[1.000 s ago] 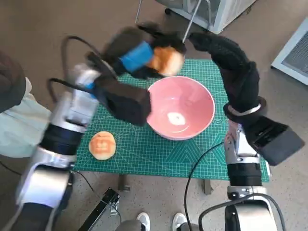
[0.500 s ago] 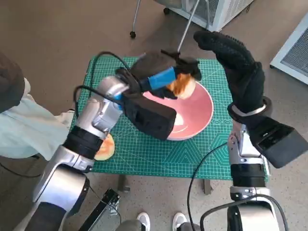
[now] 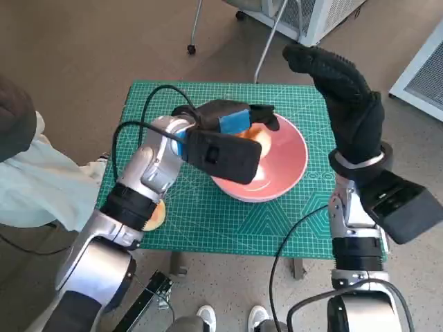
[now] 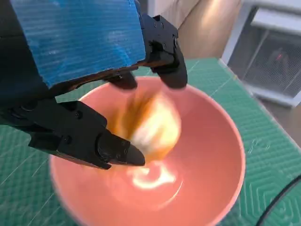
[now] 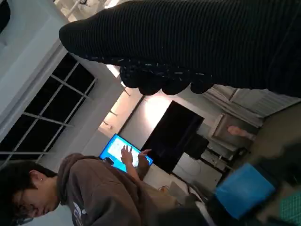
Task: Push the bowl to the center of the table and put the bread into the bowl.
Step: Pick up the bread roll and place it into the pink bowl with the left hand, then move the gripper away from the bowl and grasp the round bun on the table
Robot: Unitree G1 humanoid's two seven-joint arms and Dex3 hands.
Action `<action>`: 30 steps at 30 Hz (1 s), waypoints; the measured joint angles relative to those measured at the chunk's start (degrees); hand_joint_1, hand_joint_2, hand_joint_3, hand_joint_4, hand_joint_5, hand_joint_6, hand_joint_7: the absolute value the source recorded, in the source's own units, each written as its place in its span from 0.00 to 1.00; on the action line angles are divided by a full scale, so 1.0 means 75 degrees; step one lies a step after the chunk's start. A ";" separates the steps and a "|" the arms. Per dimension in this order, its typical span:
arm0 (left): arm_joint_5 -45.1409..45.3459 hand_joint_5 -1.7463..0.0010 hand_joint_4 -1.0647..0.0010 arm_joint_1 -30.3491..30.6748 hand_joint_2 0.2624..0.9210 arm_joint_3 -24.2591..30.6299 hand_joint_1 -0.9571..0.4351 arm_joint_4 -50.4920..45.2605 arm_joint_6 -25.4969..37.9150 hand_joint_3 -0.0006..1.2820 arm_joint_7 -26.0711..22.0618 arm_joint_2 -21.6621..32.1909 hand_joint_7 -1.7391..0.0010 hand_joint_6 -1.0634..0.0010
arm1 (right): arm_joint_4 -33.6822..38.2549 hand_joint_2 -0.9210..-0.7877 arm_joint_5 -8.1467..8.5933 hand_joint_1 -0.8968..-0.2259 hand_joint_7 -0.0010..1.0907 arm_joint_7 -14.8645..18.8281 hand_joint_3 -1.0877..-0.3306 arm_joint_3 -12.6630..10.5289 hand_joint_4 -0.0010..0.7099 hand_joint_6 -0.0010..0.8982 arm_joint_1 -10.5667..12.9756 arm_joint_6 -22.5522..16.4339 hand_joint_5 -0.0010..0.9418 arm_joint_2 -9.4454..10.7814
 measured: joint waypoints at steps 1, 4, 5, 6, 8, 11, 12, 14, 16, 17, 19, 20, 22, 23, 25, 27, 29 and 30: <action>-0.0006 0.98 0.91 0.0023 0.84 0.0014 0.64 -0.0122 0.0016 0.11 -0.0001 0.0023 0.69 0.91 | -0.0001 0.00 0.0000 0.28 0.71 -0.0011 0.41 0.0000 0.37 0.00 0.0000 0.0000 0.03 -0.0001; -0.0147 0.99 0.92 0.0093 0.84 0.0116 0.63 -0.0386 -0.0013 0.10 -0.0002 0.0069 0.69 0.91 | -0.0003 0.00 0.0000 0.28 0.71 -0.0031 0.41 0.0003 0.37 0.00 0.0000 0.0000 0.03 0.0000; -0.0244 0.99 0.92 0.0131 0.83 0.0167 0.62 -0.0453 -0.0041 0.10 -0.0009 0.0090 0.69 0.91 | -0.0003 0.00 0.0000 0.28 0.71 -0.0034 0.41 0.0003 0.37 0.00 0.0000 0.0000 0.03 0.0000; -0.0336 0.99 0.92 0.0174 0.83 0.0221 0.62 -0.0530 -0.0071 0.10 -0.0035 0.0119 0.69 0.90 | -0.0003 0.00 0.0000 0.28 0.71 -0.0036 0.41 0.0004 0.37 0.00 0.0000 -0.0001 0.03 0.0002; -0.0529 1.00 0.93 0.0286 0.83 0.0333 0.61 -0.0711 -0.0128 0.09 -0.0134 0.0207 0.69 0.90 | -0.0003 0.00 0.0001 0.28 0.71 -0.0038 0.41 0.0005 0.37 0.00 0.0001 -0.0006 0.03 0.0003; -0.0720 1.00 0.93 0.0496 0.83 0.0480 0.59 -0.1093 -0.0185 0.08 -0.0288 0.0395 0.69 0.90 | -0.0003 0.00 0.0001 0.29 0.71 -0.0045 0.42 0.0002 0.37 0.00 0.0012 -0.0015 0.03 0.0003; -0.0813 1.00 0.93 0.0563 0.83 0.0533 0.59 -0.1223 -0.0217 0.08 -0.0338 0.0464 0.69 0.90 | -0.0003 0.00 0.0001 0.29 0.71 -0.0046 0.42 0.0003 0.37 0.00 0.0020 -0.0017 0.03 0.0003; -0.0995 1.00 0.92 0.0731 0.83 0.0679 0.57 -0.1568 -0.0259 0.08 -0.0476 0.0646 0.69 0.89 | -0.0008 0.00 0.0003 0.30 0.71 -0.0048 0.42 0.0007 0.37 0.00 0.0034 -0.0019 0.03 0.0015; -0.1175 0.99 0.89 0.0892 0.84 0.0854 0.56 -0.1936 -0.0268 0.07 -0.0609 0.0855 0.68 0.87 | -0.0015 0.00 0.0005 0.30 0.72 -0.0050 0.42 0.0010 0.37 0.00 0.0050 -0.0018 0.03 0.0023; -0.1257 0.99 0.88 0.0973 0.84 0.0952 0.56 -0.2150 -0.0268 0.07 -0.0676 0.0970 0.69 0.86 | -0.0025 0.00 0.0006 0.30 0.72 -0.0051 0.42 0.0011 0.37 0.00 0.0059 -0.0018 0.03 0.0026; -0.1469 0.99 0.84 0.1192 0.86 0.1189 0.57 -0.2621 -0.0257 0.05 -0.0809 0.1232 0.70 0.80 | -0.0046 0.00 0.0011 0.31 0.72 -0.0050 0.42 0.0015 0.37 0.00 0.0066 -0.0016 0.03 0.0039; -0.1605 0.99 0.83 0.1351 0.87 0.1344 0.57 -0.2958 -0.0259 0.05 -0.0890 0.1401 0.71 0.79 | -0.0060 0.00 0.0015 0.31 0.72 -0.0050 0.42 0.0014 0.37 0.00 0.0071 -0.0015 0.03 0.0039; -0.1874 0.99 0.80 0.1677 0.88 0.1649 0.58 -0.3534 -0.0248 0.04 -0.1035 0.1745 0.73 0.75 | -0.0106 0.00 0.0021 0.31 0.72 -0.0050 0.42 0.0011 0.37 0.00 0.0083 -0.0009 0.03 0.0038; -0.1983 0.99 0.79 0.1821 0.89 0.1801 0.58 -0.3798 -0.0247 0.03 -0.1099 0.1918 0.74 0.74 | -0.0133 0.00 0.0024 0.31 0.72 -0.0050 0.42 0.0007 0.37 0.00 0.0094 -0.0008 0.03 0.0032; -0.2212 0.99 0.77 0.2188 0.90 0.2140 0.59 -0.4314 -0.0229 0.02 -0.1226 0.2299 0.77 0.71 | -0.0186 0.00 0.0027 0.31 0.71 -0.0051 0.42 0.0006 0.37 0.00 0.0109 0.0000 0.04 0.0032; -0.2390 0.99 0.76 0.2526 0.90 0.2457 0.59 -0.4696 -0.0219 0.02 -0.1317 0.2659 0.78 0.70 | -0.0230 0.00 0.0028 0.31 0.71 -0.0052 0.42 0.0003 0.37 0.00 0.0129 0.0009 0.04 0.0027; -0.2534 0.99 0.75 0.2905 0.91 0.2777 0.59 -0.5059 -0.0199 0.01 -0.1405 0.3012 0.80 0.69 | -0.0275 0.00 0.0029 0.31 0.71 -0.0052 0.42 0.0010 0.37 0.00 0.0138 0.0033 0.04 0.0036; -0.2613 1.00 0.75 0.3099 0.91 0.2921 0.59 -0.5212 -0.0196 0.01 -0.1448 0.3173 0.81 0.68 | -0.0298 0.00 0.0030 0.31 0.71 -0.0052 0.42 0.0010 0.37 0.00 0.0143 0.0044 0.04 0.0040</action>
